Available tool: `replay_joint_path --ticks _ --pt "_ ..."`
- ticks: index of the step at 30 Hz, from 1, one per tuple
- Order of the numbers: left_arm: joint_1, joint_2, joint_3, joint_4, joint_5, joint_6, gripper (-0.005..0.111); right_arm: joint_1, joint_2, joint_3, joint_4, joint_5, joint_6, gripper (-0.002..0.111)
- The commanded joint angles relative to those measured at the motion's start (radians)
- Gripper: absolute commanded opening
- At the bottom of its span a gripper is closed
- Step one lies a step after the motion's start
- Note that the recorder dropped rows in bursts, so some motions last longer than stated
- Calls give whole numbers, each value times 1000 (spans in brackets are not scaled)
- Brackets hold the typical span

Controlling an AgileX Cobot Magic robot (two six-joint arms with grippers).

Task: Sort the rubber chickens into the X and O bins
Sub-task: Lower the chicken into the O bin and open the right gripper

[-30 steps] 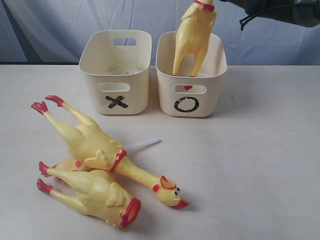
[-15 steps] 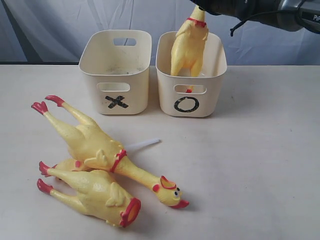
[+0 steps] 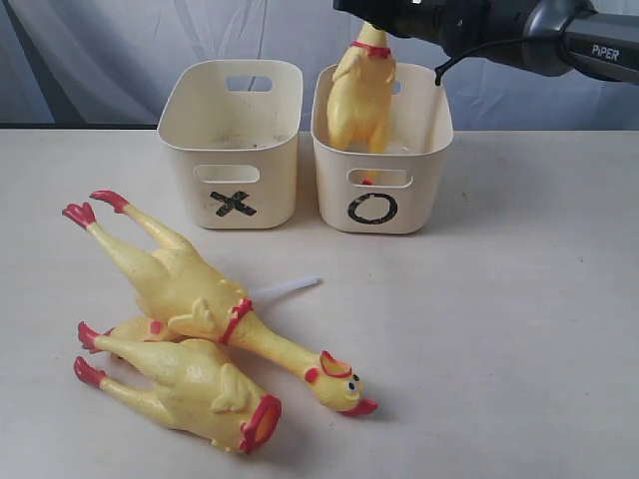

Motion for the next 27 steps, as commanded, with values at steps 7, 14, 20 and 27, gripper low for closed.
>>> replay_joint_path --ticks 7,14,20,27 --pt "-10 3 -5 -4 -8 3 0 -3 23 -7 -4 -34 -6 1" --pt "-10 3 -5 -4 -8 3 0 -3 23 -7 -4 -38 -6 32" --pt "-10 3 -5 -4 -8 3 0 -3 23 -7 -4 -32 0 31" --pt "-10 3 -5 -4 -8 3 0 -3 23 -7 -8 -20 -6 31"
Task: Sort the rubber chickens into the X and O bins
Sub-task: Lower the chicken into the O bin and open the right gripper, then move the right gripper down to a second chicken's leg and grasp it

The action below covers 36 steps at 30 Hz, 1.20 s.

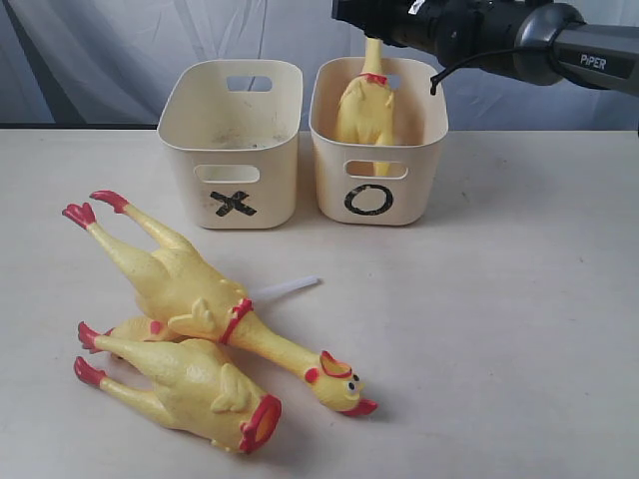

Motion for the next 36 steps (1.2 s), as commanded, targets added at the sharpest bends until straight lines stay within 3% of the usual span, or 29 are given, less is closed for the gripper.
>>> replay_joint_path --ticks 1,11,16,26,30,36 --pt "-10 3 -5 -4 -8 3 0 -3 -2 -5 -8 8 -6 31" --pt "-10 3 -5 -1 -8 3 0 -3 -41 -5 -56 161 -6 29" --pt "-10 3 -5 -1 -8 3 0 -3 -100 -5 -143 312 -6 -1" --pt "-10 3 -5 -1 -8 3 0 -3 -235 -5 -130 551 -98 -1" --pt "-10 3 -5 -1 -8 3 0 -3 -263 -5 35 746 -376 -1" --pt "-10 3 -5 -3 -8 3 0 -3 -285 -2 438 1010 -723 -1"
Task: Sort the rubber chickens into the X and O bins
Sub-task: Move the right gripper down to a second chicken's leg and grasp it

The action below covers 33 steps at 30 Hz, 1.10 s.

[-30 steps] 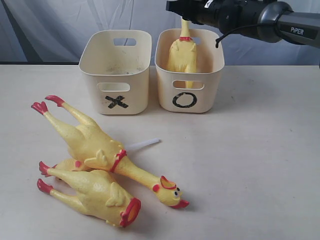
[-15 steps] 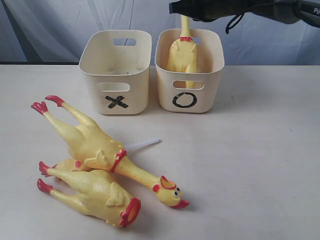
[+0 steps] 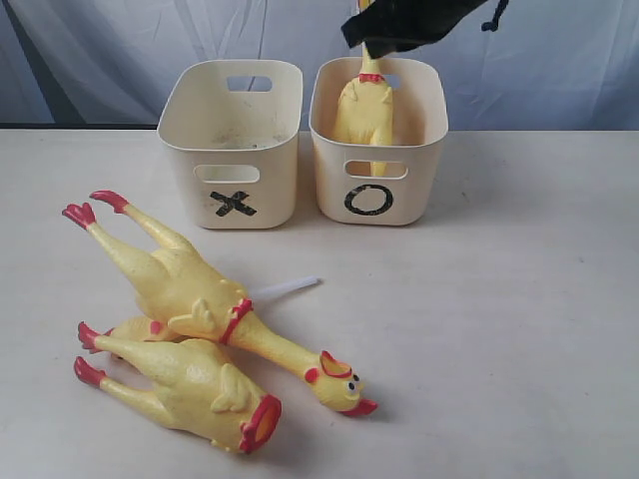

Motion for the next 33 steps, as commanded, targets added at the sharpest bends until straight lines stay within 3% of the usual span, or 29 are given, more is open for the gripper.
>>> replay_joint_path --ticks 1,4,9,20,30,33 --pt "-10 3 -5 -3 -8 3 0 -3 -22 0 288 185 -234 -1" --pt "-10 3 -5 -3 -8 3 0 8 -22 0 361 283 -269 -1" --pt "-10 3 -5 -3 -8 3 0 59 -22 0 300 357 -269 -1" --pt "-10 3 -5 -3 -8 3 0 198 -18 198 144 312 -280 -1" --pt "-10 3 -5 -3 -6 3 0 206 -18 410 167 264 -292 -1" --pt "-10 3 -5 -3 -6 3 0 206 -18 454 167 257 -308 9"
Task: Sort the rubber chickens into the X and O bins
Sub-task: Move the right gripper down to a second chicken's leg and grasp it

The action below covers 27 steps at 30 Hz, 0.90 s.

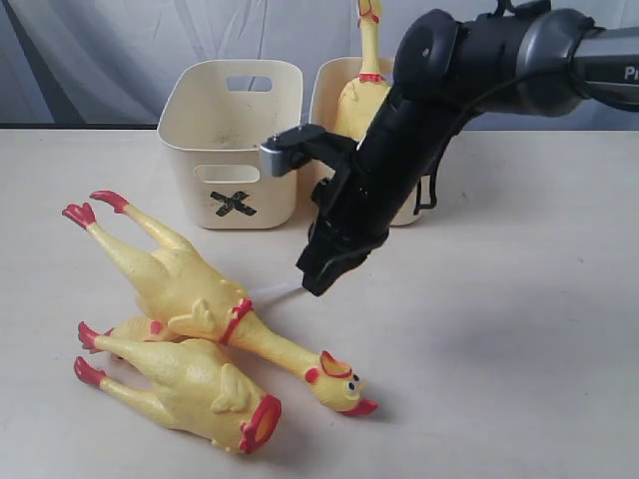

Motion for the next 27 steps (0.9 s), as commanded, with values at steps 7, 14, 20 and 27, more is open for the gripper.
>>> replay_joint_path --ticks 7,14,20,27 --pt "-10 3 -5 -3 -6 3 0 1 -5 153 108 -87 -145 55" --pt "-10 3 -5 -3 -6 3 0 44 -5 185 121 -195 -192 55" --pt "-10 3 -5 -3 -6 3 0 100 -5 185 99 -330 -211 55" --pt "-10 3 -5 -3 -6 3 0 112 20 185 70 -330 -211 55"
